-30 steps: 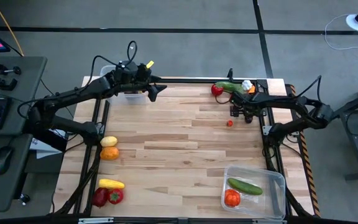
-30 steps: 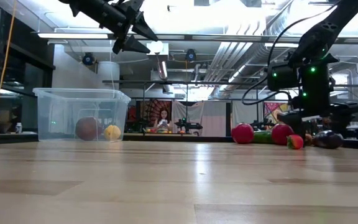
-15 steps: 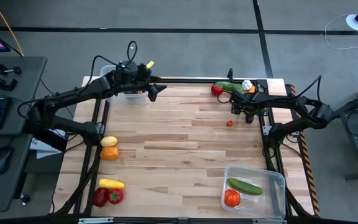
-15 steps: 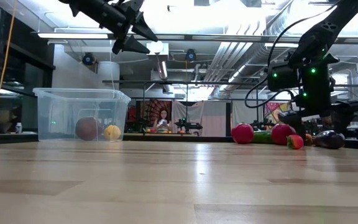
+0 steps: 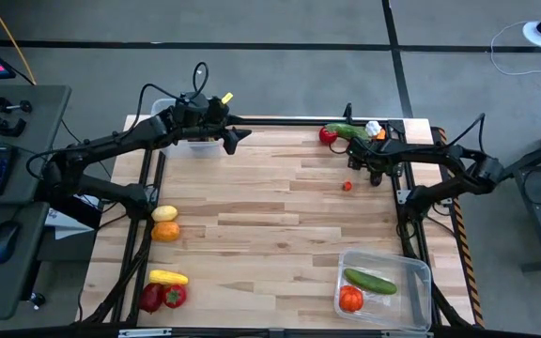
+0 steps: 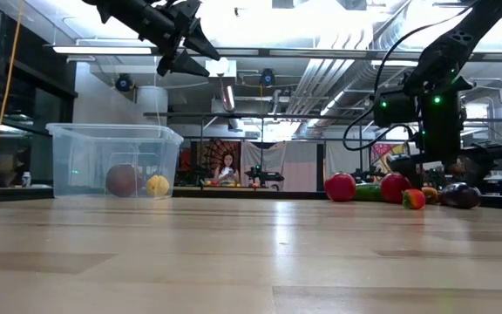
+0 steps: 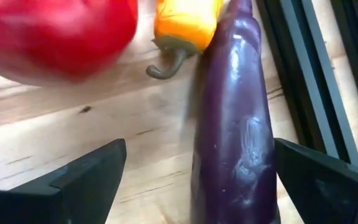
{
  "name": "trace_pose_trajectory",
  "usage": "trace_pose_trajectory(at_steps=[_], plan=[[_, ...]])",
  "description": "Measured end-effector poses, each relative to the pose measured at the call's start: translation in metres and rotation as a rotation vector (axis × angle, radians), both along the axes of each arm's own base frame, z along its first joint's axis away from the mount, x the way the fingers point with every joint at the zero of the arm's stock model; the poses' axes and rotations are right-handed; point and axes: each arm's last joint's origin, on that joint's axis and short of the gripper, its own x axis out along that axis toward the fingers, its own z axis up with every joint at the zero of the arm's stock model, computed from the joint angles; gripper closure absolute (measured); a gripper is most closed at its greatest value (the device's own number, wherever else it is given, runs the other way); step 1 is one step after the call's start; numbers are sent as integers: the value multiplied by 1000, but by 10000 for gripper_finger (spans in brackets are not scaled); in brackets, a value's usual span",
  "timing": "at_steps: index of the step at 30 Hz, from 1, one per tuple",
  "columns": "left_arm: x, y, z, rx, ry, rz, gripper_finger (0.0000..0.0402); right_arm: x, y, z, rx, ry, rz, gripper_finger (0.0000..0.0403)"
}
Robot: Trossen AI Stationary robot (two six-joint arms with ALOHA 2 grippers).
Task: Sort produce into baskets
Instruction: Put the violet eggplant into the bottom transparent bin
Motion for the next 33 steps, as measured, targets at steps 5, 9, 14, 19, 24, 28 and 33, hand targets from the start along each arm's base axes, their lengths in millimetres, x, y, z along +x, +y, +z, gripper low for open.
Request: trace_pose_trajectory(at_steps=[5, 9, 14, 19, 24, 28, 33], plan=[[0, 0, 0, 0, 0, 0, 140, 1, 0, -8, 41, 50, 2, 25], [0, 0, 0, -1, 1, 0, 140, 2, -1, -13, 73, 76, 18, 69], [0, 0, 0, -1, 0, 0, 140, 2, 0, -11, 91, 56, 24, 170], [0, 0, 0, 0, 0, 0, 140, 8, -3, 4, 131, 28, 111, 270], [0, 0, 0, -1, 0, 0, 140, 33, -5, 43, 47, -92, 283, 270], [0, 0, 0, 0, 1, 1, 140, 64, 1, 91, -98, -227, 519, 270], [0, 0, 0, 1, 1, 1, 140, 84, 15, 139, -126, -293, 702, 270]])
